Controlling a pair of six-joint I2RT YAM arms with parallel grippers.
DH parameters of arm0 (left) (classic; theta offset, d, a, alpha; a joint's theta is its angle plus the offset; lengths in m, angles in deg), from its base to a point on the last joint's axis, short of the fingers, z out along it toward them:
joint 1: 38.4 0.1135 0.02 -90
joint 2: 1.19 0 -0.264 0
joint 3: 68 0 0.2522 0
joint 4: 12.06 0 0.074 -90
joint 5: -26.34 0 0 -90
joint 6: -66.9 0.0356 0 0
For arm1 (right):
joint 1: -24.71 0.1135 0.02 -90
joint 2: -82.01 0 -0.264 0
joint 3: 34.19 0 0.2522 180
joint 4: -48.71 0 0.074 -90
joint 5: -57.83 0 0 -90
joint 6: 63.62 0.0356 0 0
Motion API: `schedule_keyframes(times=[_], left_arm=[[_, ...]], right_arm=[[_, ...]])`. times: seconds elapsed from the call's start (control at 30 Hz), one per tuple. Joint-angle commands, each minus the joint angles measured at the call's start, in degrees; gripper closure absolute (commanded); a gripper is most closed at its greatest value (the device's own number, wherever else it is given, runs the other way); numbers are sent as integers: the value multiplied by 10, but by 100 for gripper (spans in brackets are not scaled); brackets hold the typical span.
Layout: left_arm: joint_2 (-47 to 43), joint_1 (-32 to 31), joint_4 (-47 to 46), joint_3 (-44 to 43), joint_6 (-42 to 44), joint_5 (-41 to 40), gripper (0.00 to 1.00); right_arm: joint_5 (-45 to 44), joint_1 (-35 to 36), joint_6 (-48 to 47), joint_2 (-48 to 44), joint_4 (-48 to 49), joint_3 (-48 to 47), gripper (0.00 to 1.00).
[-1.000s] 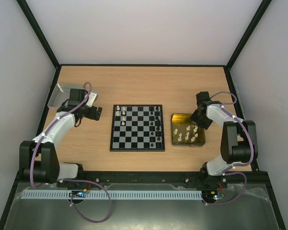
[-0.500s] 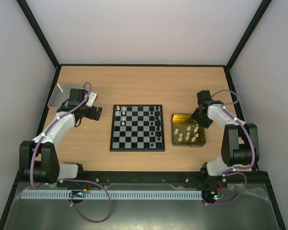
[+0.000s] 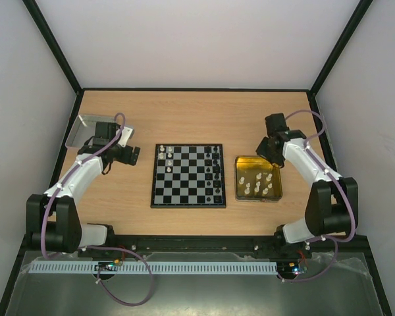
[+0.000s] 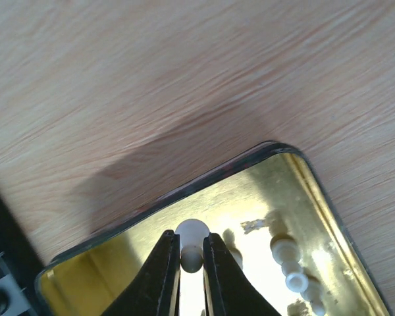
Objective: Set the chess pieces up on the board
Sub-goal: Pick up the chess piece from the storage box.
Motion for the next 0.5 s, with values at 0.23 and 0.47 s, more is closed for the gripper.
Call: schedule_keyframes(times=[0.23,0.47], left_arm=[[-9,1,5,-2,0,-3,0],[-10,1,4,-2,0,-8,0]], right_arm=[[-25,147,53,-50,-94,-85,91],[-30,277,117,-34,-101,-119,91]])
